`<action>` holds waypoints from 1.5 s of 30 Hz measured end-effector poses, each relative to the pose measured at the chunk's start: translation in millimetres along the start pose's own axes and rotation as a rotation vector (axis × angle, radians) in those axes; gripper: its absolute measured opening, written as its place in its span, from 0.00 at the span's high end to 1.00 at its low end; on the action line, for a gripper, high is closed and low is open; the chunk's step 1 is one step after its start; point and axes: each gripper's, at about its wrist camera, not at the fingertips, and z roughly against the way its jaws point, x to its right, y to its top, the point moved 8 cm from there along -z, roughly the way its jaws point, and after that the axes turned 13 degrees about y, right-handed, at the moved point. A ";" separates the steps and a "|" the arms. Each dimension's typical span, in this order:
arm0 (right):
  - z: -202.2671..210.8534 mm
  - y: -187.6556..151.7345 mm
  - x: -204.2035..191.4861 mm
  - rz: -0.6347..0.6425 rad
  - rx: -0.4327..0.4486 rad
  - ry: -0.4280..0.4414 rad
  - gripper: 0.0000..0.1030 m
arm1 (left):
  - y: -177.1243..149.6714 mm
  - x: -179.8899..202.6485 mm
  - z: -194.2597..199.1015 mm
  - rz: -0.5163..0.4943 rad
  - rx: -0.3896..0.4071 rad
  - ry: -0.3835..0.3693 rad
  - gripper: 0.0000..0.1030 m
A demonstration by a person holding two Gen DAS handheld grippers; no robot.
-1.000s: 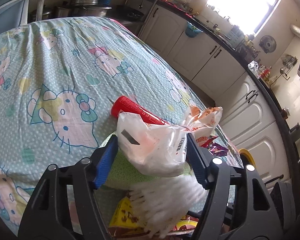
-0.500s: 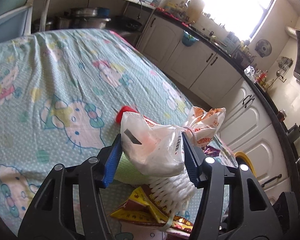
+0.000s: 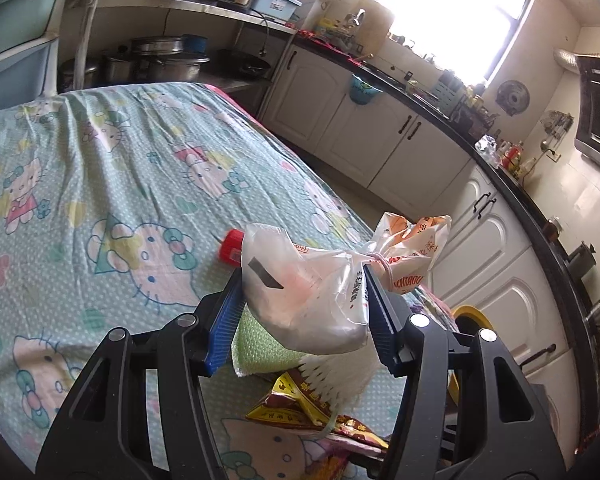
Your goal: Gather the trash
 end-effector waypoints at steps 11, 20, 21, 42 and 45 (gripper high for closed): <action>21.9 -17.4 19.8 -0.092 0.023 0.050 0.56 | -5.7 34.5 3.6 -0.036 -0.001 -0.042 0.52; 0.9 -0.4 10.8 -0.057 -0.016 0.059 0.56 | -7.5 56.7 2.7 -0.063 -0.003 -0.065 0.52; -1.9 0.3 10.6 -0.052 -0.022 0.060 0.56 | -7.9 59.5 2.3 -0.068 -0.004 -0.067 0.52; 66.9 29.0 -5.4 -0.084 0.218 0.162 0.62 | 27.3 109.0 40.9 -0.122 0.081 -0.138 0.52; 85.8 31.4 0.1 -0.090 0.251 0.123 0.62 | 35.0 123.7 48.5 -0.134 0.102 -0.161 0.52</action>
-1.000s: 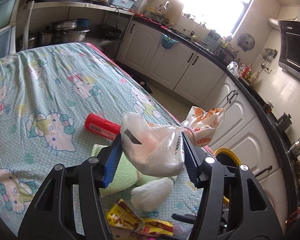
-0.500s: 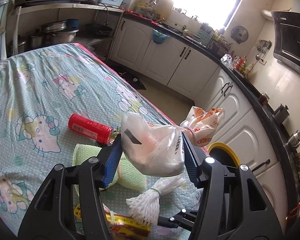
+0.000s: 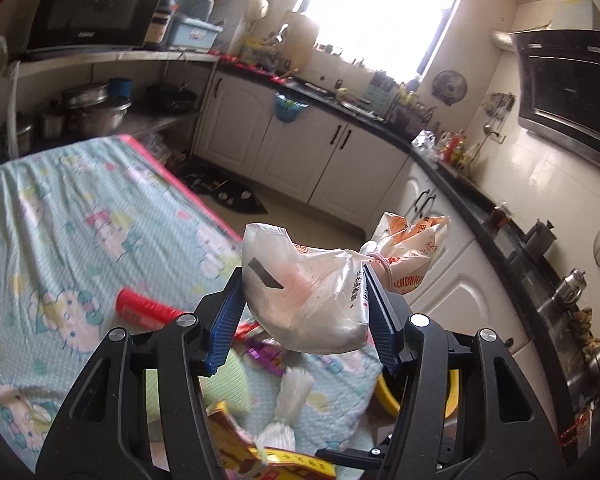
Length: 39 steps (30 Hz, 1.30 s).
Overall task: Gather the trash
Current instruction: 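Carry both items to the yellow bin and open both tools to drop them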
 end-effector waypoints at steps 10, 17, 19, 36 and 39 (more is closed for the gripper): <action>83.1 7.6 55.7 -0.113 0.148 -0.201 0.62 | 6.2 54.2 -12.7 -0.049 -0.002 -0.068 0.52; 159.9 -1.8 98.6 -0.199 0.254 -0.401 0.62 | -1.5 99.0 -31.1 -0.094 -0.029 -0.127 0.52; 183.5 -10.0 109.5 -0.221 0.279 -0.468 0.62 | -5.4 111.1 -35.6 -0.106 -0.036 -0.139 0.52; 271.0 -82.2 184.1 -0.441 0.340 -0.838 0.62 | -62.8 191.8 -81.9 -0.251 -0.129 -0.153 0.52; 264.1 -90.5 190.1 -0.457 0.303 -0.878 0.62 | -77.4 199.2 -92.1 -0.289 -0.147 -0.133 0.52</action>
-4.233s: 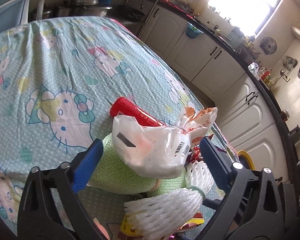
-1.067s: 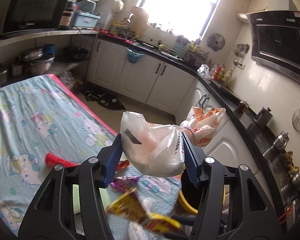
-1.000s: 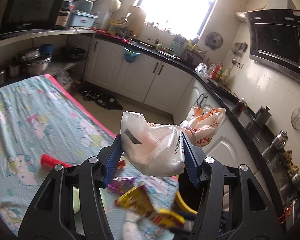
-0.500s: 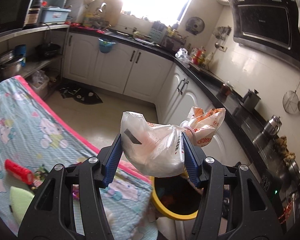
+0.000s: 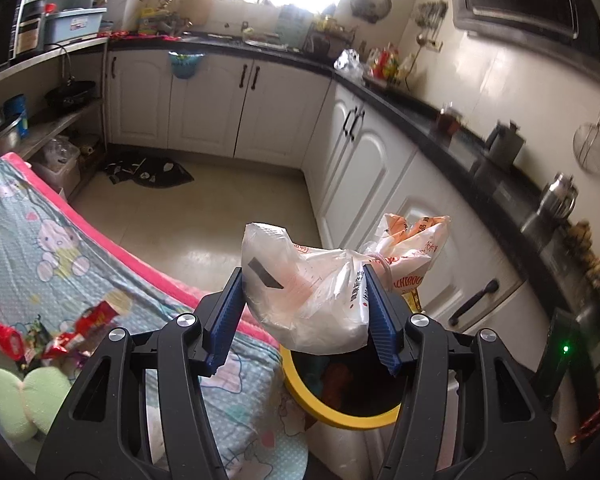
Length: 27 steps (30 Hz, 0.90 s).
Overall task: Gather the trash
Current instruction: 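Carry both items to the yellow bin and open both tools to drop them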
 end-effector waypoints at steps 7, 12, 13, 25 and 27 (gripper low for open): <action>-24.8 -24.1 14.7 -0.002 -0.070 -0.056 0.63 | -23.1 13.2 -28.1 -0.054 -0.052 0.035 0.52; -26.7 -24.1 24.3 -0.038 -0.054 -0.047 0.62 | -38.3 22.2 -50.1 -0.071 -0.101 0.044 0.51; -26.5 -23.6 26.0 -0.051 -0.053 -0.043 0.61 | -40.1 23.8 -52.3 -0.073 -0.107 0.043 0.49; -18.3 -17.3 33.3 -0.110 -0.013 -0.041 0.39 | -47.3 27.3 -55.1 -0.080 -0.114 0.069 0.27; -15.0 -14.7 32.1 -0.114 0.001 -0.039 0.33 | -44.9 22.3 -49.0 -0.070 -0.099 0.078 0.24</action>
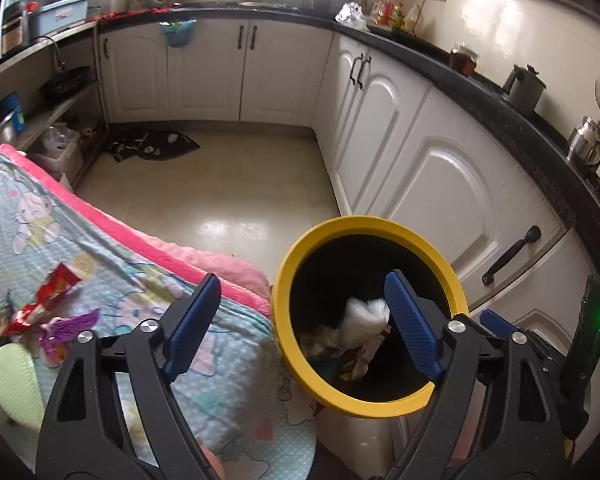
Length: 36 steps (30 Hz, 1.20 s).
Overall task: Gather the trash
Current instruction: 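Carry both items to the yellow bin and open both tools to drop them, then move both open tools back over the remaining trash on the bed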
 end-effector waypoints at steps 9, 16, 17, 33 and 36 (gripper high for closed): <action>16.5 11.2 -27.1 0.041 0.062 0.026 0.24 | 1.7 -47.2 42.4 0.088 0.081 0.052 0.10; 26.6 14.4 -64.7 0.118 0.089 0.069 0.22 | -2.8 -94.3 78.6 0.162 0.134 0.101 0.10; 28.3 14.7 -71.3 0.128 0.093 0.080 0.21 | -4.0 -103.1 85.1 0.177 0.144 0.111 0.10; 51.7 5.0 -166.3 0.274 0.121 0.226 0.17 | -27.4 -193.1 157.2 0.311 0.246 0.229 0.10; 57.9 3.8 -185.2 0.301 0.127 0.255 0.17 | -32.6 -206.7 165.8 0.327 0.259 0.243 0.10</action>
